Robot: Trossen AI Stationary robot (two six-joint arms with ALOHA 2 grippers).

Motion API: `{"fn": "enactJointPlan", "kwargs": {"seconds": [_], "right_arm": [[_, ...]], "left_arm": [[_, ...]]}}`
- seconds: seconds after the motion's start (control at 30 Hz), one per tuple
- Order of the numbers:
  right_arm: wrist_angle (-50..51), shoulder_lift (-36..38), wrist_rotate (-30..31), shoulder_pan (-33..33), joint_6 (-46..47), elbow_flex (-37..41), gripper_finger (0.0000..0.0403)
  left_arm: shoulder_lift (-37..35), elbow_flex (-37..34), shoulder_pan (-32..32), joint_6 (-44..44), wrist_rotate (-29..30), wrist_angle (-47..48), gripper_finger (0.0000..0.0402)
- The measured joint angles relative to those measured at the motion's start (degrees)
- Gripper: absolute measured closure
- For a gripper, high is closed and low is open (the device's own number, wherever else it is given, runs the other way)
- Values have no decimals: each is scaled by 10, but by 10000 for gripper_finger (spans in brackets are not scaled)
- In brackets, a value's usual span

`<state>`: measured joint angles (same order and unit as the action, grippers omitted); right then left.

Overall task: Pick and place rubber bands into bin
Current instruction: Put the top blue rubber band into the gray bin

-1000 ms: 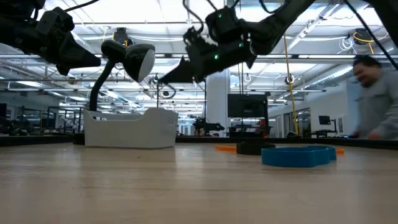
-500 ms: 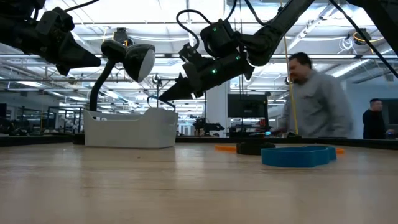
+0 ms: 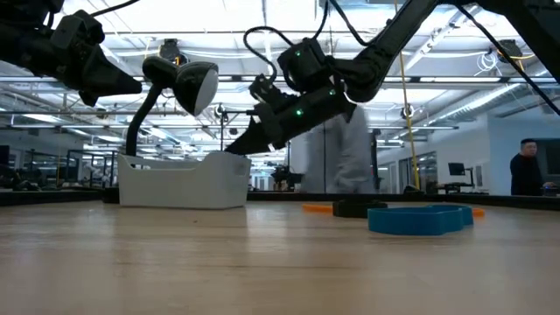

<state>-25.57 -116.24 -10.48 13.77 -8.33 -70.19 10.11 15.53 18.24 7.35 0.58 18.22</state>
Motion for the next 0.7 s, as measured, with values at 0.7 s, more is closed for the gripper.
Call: {"fn": "enactJointPlan", "kwargs": {"seconds": [0.7], "right_arm": [[204, -9, 2, -1, -24, -133, 403]], "left_arm": [[0, 0, 0, 0, 0, 0, 339]]}}
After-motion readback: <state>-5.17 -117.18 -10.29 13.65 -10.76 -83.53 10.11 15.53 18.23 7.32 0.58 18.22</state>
